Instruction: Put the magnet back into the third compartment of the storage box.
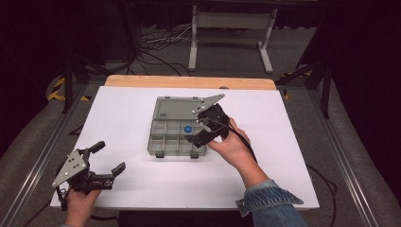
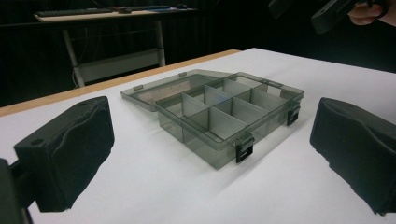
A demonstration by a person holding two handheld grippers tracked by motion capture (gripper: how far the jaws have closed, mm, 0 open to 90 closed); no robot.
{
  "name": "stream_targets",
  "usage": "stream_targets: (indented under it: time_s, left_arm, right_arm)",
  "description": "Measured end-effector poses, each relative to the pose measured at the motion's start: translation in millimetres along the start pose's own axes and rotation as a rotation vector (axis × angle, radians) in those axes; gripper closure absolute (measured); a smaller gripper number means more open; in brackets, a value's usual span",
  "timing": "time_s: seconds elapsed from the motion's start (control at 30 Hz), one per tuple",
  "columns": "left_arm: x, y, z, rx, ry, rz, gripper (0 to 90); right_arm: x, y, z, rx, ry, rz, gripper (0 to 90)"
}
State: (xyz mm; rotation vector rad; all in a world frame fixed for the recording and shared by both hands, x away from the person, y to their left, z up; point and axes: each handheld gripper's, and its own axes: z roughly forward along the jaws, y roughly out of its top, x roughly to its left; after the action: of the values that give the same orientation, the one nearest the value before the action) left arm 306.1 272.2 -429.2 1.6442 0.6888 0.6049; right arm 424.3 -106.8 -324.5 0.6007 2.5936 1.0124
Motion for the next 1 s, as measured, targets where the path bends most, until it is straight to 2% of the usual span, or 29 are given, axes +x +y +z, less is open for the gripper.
stream_targets:
  time_s: [0.23,0.33,0.5,0.73,0.83,1.0]
  left_arm:
    - [-0.5,0.3,0.1,0.001,0.001,0.001,0.5]
    - [-1.0,0.2,0.8,-0.003,0.002,0.001,0.5]
    - [-1.0,0.4,0.5,0.003,-0.001,0.003,0.5]
    - [-1.1,0.4,0.6,0.004,-0.003,0.003,0.5]
    - [-1.1,0.6,0.4,0.002,-0.001,0.005,0.5]
    - [-1.2,0.5,0.3,0.003,-0.002,0.003,0.4]
  right_arm:
    - [-2.1,-21.1,-23.7,-0.084,-0.034,0.023,0.0]
    - [-2.1,-31.1,-32.6,-0.131,-0.024,0.025,0.0]
    - [-1.6,-51.3,-46.7,-0.249,-0.05,0.032,0.0]
    - [-4.2,-76.8,-63.8,-0.314,-0.075,0.074,0.0]
    - [-3.8,-89.4,-70.9,-0.341,-0.122,0.088,0.0]
    - [-5.1,-110.8,-75.8,-0.364,-0.149,0.118,0.0]
